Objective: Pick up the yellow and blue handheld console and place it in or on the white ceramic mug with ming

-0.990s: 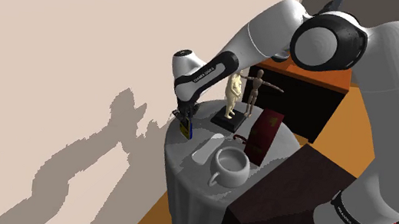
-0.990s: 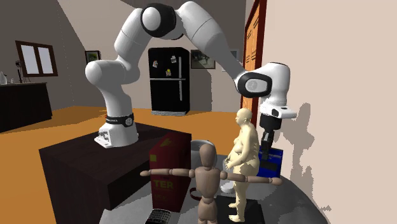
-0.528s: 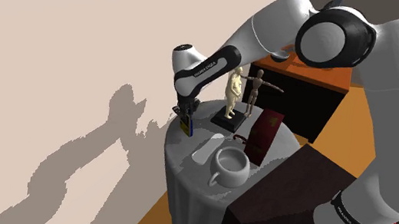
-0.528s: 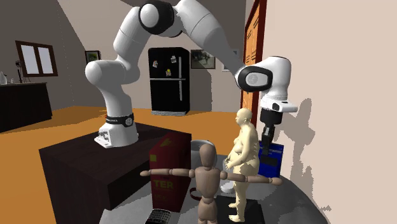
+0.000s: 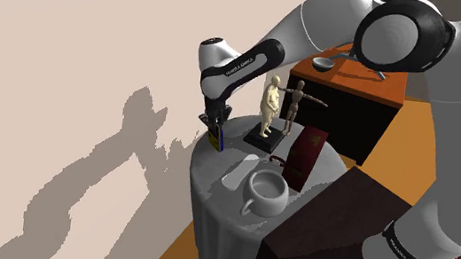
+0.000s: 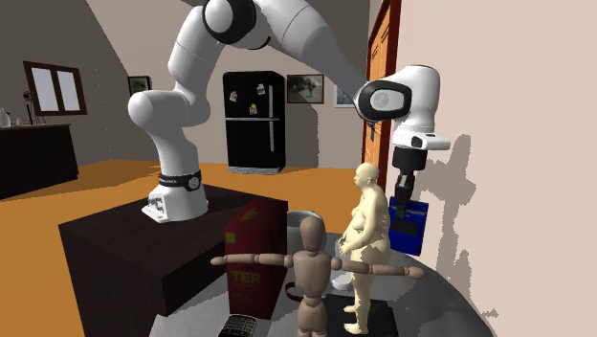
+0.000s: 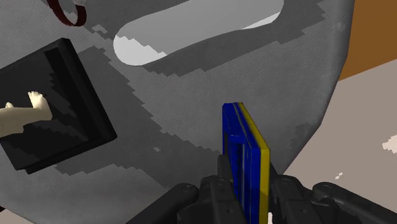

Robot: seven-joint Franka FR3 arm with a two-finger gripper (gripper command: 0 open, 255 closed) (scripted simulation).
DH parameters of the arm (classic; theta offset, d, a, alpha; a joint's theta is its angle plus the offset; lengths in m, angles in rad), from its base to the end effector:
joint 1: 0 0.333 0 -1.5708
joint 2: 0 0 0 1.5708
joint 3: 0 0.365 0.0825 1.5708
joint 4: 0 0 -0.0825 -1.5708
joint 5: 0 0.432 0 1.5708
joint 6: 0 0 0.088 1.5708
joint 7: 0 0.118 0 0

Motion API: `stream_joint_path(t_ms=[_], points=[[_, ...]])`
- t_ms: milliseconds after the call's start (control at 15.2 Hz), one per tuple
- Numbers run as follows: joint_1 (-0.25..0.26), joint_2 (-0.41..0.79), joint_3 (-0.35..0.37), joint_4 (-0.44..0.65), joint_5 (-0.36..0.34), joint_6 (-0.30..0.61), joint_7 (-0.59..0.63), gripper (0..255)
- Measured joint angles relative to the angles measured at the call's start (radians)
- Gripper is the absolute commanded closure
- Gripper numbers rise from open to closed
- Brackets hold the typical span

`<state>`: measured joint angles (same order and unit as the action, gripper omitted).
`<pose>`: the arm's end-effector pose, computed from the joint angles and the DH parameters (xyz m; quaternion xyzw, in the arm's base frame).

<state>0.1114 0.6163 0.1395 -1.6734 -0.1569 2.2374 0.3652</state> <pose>0.7211 0.1668 0.2419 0.9994 -0.0190 -0.0149 0.0257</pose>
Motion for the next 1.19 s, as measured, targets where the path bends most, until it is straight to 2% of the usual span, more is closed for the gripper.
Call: stream_joint_path(t_ms=[1188], points=[[-0.009, -0.129, 0.016, 0.054, 0.027, -0.181, -0.023, 255]])
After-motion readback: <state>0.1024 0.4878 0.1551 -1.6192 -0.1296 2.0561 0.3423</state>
